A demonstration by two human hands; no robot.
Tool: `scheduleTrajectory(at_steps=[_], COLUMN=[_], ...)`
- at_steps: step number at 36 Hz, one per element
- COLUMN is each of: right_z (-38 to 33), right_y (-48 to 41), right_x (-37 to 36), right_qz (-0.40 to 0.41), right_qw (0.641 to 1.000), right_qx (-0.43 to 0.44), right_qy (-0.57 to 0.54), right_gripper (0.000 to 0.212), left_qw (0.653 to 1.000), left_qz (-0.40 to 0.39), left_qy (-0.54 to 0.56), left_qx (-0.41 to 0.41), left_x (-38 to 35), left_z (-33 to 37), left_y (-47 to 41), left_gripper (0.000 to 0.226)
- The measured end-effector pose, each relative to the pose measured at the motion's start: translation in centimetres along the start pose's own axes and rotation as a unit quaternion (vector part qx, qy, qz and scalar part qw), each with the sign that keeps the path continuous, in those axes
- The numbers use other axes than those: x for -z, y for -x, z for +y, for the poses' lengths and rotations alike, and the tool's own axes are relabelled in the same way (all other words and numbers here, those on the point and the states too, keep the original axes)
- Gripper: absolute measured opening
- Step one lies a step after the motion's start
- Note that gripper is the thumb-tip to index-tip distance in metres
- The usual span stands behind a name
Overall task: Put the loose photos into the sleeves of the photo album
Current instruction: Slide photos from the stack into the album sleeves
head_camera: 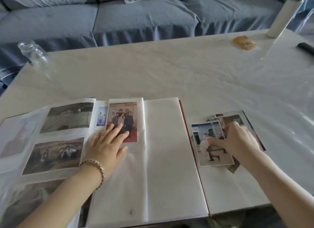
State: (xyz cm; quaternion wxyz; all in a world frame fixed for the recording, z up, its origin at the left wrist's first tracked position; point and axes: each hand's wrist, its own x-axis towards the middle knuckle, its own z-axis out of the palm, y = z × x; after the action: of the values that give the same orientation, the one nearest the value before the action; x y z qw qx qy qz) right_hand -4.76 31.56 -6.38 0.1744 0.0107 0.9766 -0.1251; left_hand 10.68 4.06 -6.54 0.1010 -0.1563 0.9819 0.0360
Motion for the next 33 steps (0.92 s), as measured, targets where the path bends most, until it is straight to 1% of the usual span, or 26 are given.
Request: scheduleTrajectory(at_steps=[2, 4, 6, 8, 10, 12, 14, 16, 18, 20, 22, 24, 26, 27, 28, 30, 31, 32, 33], right_z=[-0.1, -0.2, -0.3, -0.3, -0.1, 0.3, 0.9, 1.4, 1.9, 2.2, 2.3, 2.0, 1.2, 0.8, 0.4, -0.5, -0.9, -1.3, -1.8], right_y=[-0.3, -0.5, -0.8, -1.3, -1.5, -1.6, -1.5, -1.3, -1.3, -1.6, -1.5, -1.0, -0.3, 0.2, 0.7, 1.8, 2.3, 2.9, 3.4], right_x=[0.1, 0.2, 0.2, 0.3, 0.3, 0.3, 0.4, 0.7, 1.1, 1.4, 1.8, 2.3, 2.7, 2.9, 2.9, 2.7, 2.5, 2.2, 1.8], right_qz=[-0.006, -0.002, 0.001, 0.001, 0.007, 0.023, 0.054, 0.085, 0.119, 0.168, 0.203, 0.205, 0.188, 0.18, 0.175, 0.159, 0.146, 0.128, 0.103], right_qw=[1.0, 1.0, 0.999, 0.999, 1.0, 0.999, 0.991, 0.978, 0.968, 0.958, 0.951, 0.942, 0.931, 0.924, 0.915, 0.899, 0.89, 0.879, 0.869], right_qx=[-0.018, -0.019, -0.013, -0.018, -0.018, 0.005, 0.045, 0.069, 0.08, 0.093, 0.119, 0.142, 0.155, 0.158, 0.158, 0.148, 0.142, 0.136, 0.128], right_qy=[0.004, 0.023, 0.038, 0.026, 0.0, -0.041, -0.113, -0.175, -0.208, -0.211, -0.201, -0.224, -0.271, -0.298, -0.327, -0.381, -0.408, -0.438, -0.467], right_gripper=[0.088, 0.092, 0.091, 0.086, 0.075, 0.053, 0.028, 0.015, 0.008, 0.003, 0.012, 0.013, 0.01, 0.008, 0.007, 0.009, 0.01, 0.011, 0.011], left_qw=[1.0, 1.0, 1.0, 1.0, 1.0, 1.0, 1.0, 0.999, 0.999, 0.996, 0.99, 0.985, 0.981, 0.98, 0.983, 0.996, 0.999, 0.999, 0.999], left_qz=[-0.008, -0.012, -0.01, -0.006, -0.002, -0.002, -0.001, 0.009, 0.028, 0.059, 0.107, 0.13, 0.136, 0.129, 0.102, 0.03, 0.001, -0.021, -0.036], left_qy=[-0.004, 0.002, 0.008, 0.003, 0.001, 0.003, 0.01, 0.024, 0.038, 0.06, 0.086, 0.108, 0.137, 0.152, 0.152, 0.08, 0.044, 0.026, 0.011], left_qx=[0.012, 0.019, 0.023, 0.028, 0.029, 0.028, 0.024, 0.019, 0.016, 0.018, 0.018, 0.016, 0.008, 0.009, 0.014, 0.024, 0.026, 0.026, 0.022], left_x=[0.0, -0.1, -0.3, -0.4, -0.4, -0.3, -0.2, -0.3, -0.6, -1.0, -1.7, -2.3, -2.0, -1.5, -1.1, -0.5, -0.5, -0.5, -0.8], left_z=[0.6, 1.1, 1.2, 1.2, 1.1, 1.1, 1.1, 1.1, 1.1, 1.3, 1.3, 1.2, 1.7, 2.1, 2.5, 3.0, 3.1, 2.9, 2.7], left_y=[0.1, 0.1, 0.2, 0.2, 0.2, 0.3, 0.3, 0.4, 0.3, 0.5, 0.6, 0.9, 1.5, 1.9, 2.2, 2.7, 2.9, 3.0, 3.1], left_gripper=[0.048, 0.048, 0.048, 0.048, 0.048, 0.048, 0.049, 0.049, 0.048, 0.046, 0.04, 0.037, 0.029, 0.034, 0.052, 0.095, 0.111, 0.122, 0.126])
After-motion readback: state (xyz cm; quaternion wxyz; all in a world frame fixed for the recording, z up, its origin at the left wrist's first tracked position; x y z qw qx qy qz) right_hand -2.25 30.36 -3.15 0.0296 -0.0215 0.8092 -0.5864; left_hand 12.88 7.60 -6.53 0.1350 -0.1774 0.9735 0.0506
